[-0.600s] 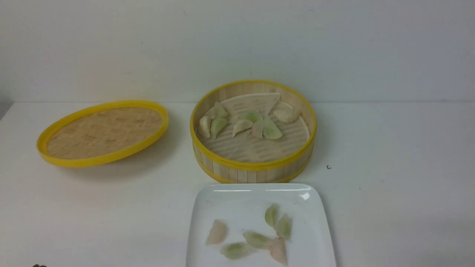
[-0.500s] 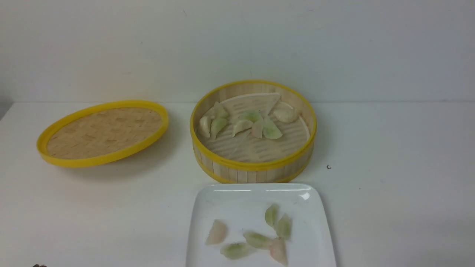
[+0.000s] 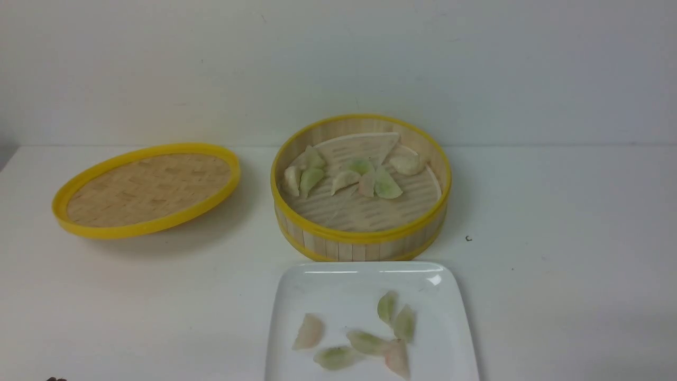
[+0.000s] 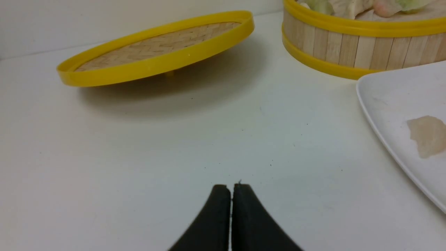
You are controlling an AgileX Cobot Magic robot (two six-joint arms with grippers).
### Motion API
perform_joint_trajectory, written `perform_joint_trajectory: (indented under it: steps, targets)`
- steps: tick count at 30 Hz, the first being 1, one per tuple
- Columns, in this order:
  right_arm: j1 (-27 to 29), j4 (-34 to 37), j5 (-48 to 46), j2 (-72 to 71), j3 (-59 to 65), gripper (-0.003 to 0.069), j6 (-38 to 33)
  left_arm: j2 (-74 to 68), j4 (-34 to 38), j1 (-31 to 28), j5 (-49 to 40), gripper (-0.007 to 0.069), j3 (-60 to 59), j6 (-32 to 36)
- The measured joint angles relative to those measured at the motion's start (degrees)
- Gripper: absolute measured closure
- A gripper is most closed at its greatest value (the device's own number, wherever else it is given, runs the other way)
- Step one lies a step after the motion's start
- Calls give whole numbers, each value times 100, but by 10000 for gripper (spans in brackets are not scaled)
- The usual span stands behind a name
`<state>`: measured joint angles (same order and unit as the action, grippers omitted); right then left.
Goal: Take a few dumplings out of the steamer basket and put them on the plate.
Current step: Use the right arm to grab a dumpling from inside the steamer
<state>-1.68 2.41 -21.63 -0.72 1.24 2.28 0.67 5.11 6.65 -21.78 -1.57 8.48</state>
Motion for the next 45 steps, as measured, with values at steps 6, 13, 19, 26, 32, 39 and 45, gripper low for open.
perform_joint_trajectory:
  steps: [6,13,19,26,32,39,45]
  targets:
    - [0,371,360,0,32,673,185,0,0,0,0,634,0,0]
    - [-6,2794,2010,0,39,673,1126,0,0,0,0,634,0,0]
    - [-19,3574,2742,0,0,673,1376,0,0,0,0,634,0,0]
    - [-72,2372,542,1147,-2155,673,919,0,0,0,0,634,0,0]
    - [-72,1784,-2540,4076,-4479,673,-228,0,0,0,0,634,0,0]
    - [-155,2073,-3656,6554,-6075,672,-1222,0,0,0,0,634,0,0]
    - [-1010,1681,-3800,7914,-7240,670,-1034,0,0,0,0,634,0,0]
